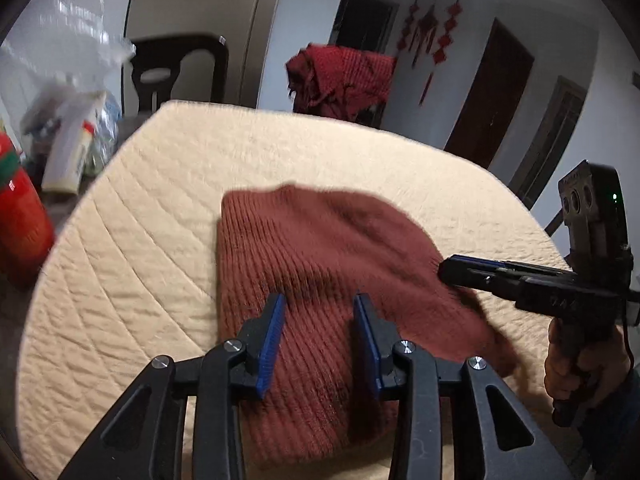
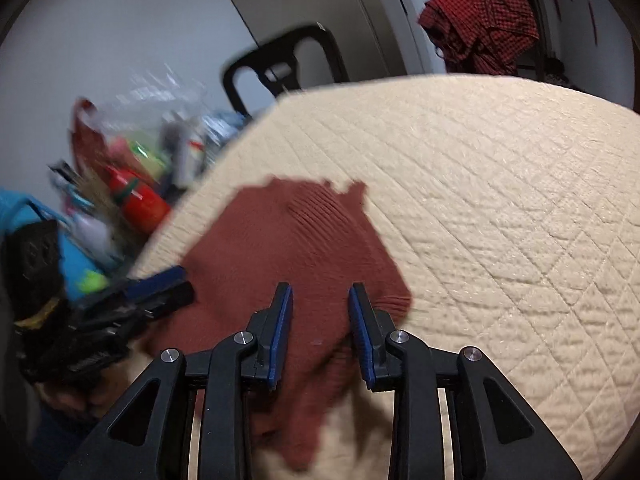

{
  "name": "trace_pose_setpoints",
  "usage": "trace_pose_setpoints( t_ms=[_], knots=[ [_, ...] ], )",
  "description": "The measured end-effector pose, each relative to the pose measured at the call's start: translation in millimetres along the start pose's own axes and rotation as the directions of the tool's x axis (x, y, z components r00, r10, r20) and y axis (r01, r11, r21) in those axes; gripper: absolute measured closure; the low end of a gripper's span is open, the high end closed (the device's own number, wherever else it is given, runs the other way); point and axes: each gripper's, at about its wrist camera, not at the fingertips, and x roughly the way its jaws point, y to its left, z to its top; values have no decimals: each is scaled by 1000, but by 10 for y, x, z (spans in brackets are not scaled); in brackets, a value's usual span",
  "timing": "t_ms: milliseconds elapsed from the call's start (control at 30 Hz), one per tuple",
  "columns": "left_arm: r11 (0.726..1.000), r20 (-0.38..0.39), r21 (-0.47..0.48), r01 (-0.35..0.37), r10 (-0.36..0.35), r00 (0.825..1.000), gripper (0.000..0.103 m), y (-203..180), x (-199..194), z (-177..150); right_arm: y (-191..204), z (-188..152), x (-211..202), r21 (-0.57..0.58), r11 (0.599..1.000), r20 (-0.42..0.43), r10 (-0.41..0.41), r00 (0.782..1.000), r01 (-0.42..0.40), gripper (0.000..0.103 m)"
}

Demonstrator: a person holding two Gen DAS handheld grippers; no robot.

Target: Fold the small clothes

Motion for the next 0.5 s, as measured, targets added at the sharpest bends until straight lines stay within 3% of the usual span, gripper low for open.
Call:
trace_pose_setpoints(
  t_ms=[100,200,333,433,500],
  knots=[
    [999,3,23,-22,22,1000,65,-71,-74,6,-41,-20,-60,16,1000,-2,4,1000,-4,73],
    [999,39,39,-12,10,999,65,-148,-311,-66,92,-106,-334,-38,999,44,-4,999,5,73],
    [998,59,46,-52,50,997,65,-168,-520,-236,328,-372,-611,-130,991,65,40,997,-31,74],
    [998,45,12,-57,57,997,65,-128,-531,-349,422,-528,-562,-178,983,36,38,999,-31,94],
    [998,23,7,-63,63,998,65,-111,-456,-400,416,-591,-441,-195,981,5,7,1000,-5,98]
  ],
)
